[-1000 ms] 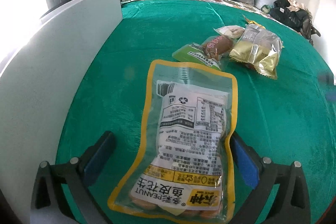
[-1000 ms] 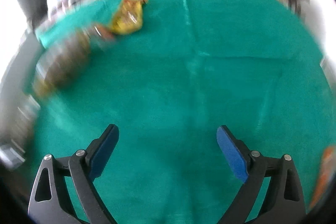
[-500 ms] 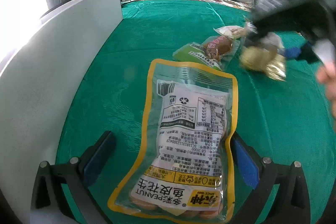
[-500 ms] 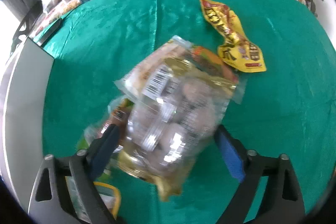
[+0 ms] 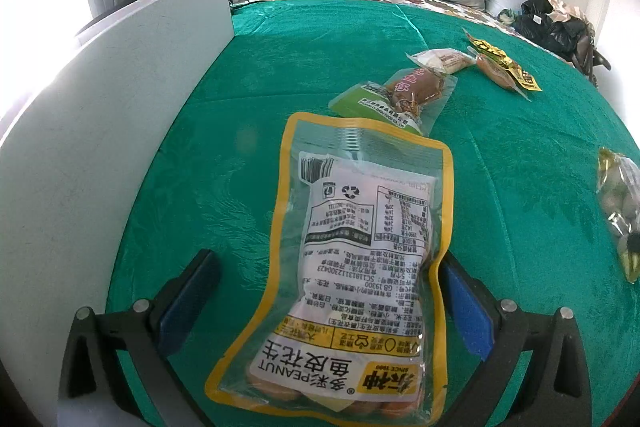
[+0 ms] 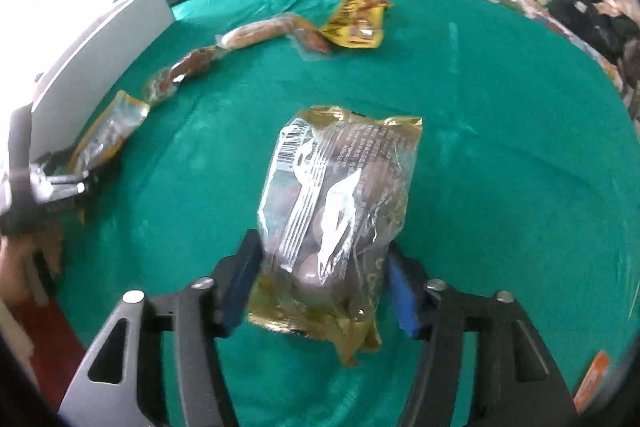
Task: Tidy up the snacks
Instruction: 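Grasp the clear bag of brown round snacks with the right gripper while the left holds the peanut packet, then lift both packets over the white box and open both grippers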
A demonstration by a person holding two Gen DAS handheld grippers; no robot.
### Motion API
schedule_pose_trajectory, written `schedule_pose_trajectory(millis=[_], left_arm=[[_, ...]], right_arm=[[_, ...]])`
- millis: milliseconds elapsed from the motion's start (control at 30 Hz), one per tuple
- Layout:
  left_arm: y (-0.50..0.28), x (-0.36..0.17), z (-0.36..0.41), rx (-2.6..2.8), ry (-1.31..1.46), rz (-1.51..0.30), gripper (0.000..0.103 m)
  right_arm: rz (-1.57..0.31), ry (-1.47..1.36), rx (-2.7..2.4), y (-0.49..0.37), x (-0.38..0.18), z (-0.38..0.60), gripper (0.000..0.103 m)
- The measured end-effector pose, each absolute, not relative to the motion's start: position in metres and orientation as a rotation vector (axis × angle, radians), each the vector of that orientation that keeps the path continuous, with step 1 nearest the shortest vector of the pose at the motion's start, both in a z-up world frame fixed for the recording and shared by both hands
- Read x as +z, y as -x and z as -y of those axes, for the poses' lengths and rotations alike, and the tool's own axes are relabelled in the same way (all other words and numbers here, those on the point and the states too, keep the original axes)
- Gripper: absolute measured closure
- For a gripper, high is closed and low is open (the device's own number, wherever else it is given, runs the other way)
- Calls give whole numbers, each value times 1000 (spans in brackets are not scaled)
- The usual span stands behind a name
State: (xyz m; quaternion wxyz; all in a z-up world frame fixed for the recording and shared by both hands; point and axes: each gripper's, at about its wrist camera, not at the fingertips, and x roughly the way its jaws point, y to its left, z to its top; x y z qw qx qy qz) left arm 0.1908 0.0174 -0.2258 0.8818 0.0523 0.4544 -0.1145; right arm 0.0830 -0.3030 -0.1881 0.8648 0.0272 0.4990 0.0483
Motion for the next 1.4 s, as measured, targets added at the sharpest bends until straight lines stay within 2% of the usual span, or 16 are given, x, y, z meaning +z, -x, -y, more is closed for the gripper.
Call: schedule_pose_trajectory(millis=[133, 333, 1400], left_arm=[[-191, -226, -17, -239, -109, -946, 0], [-191, -226, -17, -239, -109, -947, 0], [-191, -226, -18, -240, -109, -947, 0]], right_arm=[[-997, -42, 31, -81, -205, 302, 18], [-929, -8, -3, -79, -210, 296, 7], [-925, -17, -20, -79, -215, 297, 7]])
